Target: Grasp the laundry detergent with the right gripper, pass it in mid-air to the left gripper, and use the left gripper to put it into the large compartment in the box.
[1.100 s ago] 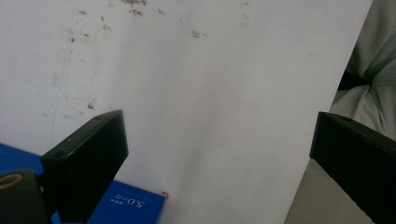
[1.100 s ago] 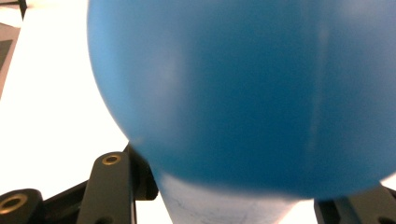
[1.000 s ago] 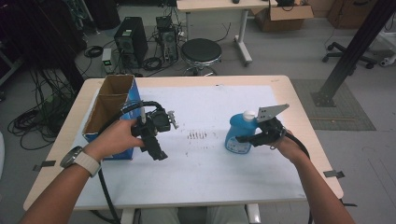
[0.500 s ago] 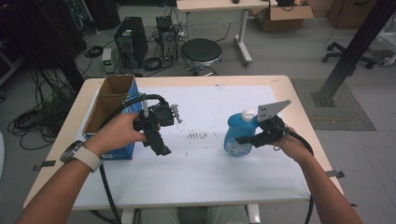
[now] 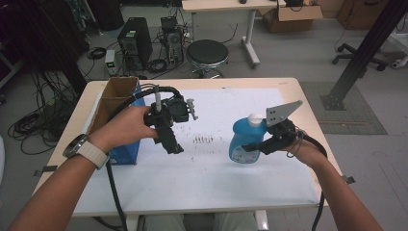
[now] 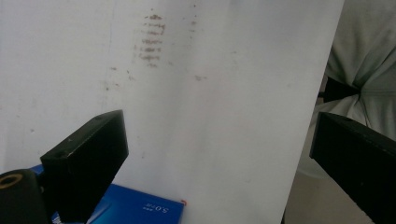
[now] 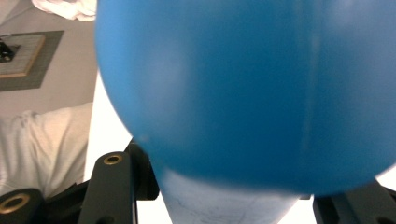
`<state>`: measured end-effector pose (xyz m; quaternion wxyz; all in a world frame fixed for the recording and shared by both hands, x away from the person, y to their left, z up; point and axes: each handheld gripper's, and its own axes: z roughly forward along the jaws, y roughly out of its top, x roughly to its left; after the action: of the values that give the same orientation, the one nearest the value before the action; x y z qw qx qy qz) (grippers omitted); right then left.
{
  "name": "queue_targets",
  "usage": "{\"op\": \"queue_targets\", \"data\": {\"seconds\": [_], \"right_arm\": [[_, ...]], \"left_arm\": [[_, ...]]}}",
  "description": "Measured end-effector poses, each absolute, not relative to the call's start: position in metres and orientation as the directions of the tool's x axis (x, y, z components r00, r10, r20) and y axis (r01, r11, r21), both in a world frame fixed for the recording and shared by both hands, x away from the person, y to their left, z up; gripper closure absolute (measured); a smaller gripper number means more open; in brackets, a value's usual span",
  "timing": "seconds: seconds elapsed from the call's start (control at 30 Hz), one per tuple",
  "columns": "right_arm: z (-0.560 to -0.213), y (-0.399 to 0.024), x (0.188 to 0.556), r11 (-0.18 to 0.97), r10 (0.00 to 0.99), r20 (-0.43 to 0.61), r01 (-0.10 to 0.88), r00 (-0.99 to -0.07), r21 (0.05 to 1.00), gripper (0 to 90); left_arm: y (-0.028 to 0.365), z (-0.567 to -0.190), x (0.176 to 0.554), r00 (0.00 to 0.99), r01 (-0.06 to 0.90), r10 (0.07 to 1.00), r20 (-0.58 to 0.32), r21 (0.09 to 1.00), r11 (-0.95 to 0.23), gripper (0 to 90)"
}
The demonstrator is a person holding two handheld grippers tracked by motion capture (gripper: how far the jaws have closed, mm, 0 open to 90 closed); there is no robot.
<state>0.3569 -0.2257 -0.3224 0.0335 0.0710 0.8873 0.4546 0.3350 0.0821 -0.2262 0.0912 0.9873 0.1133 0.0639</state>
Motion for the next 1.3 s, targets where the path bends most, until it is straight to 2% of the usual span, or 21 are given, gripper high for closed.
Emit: {"op": "queue_targets", "data": {"seconds": [0.83,1.3], "right_arm": [[-0.303,-0.183,0.34,0.606,0.017,-0.023,-0.008,-1.0,0.795,44.5],[-0.301,-0.163,0.339,0.601,-0.017,-0.024,-0.03,-1.0,0.799,44.5]], "left_arm": [[0.045,-0.2,0.323,0.985,0.118,0.139,0.099,0.194,-0.974,4.8],[0.036,-0.189,0.316,0.988,0.098,0.121,0.098,0.211,-0.973,4.7]]}}
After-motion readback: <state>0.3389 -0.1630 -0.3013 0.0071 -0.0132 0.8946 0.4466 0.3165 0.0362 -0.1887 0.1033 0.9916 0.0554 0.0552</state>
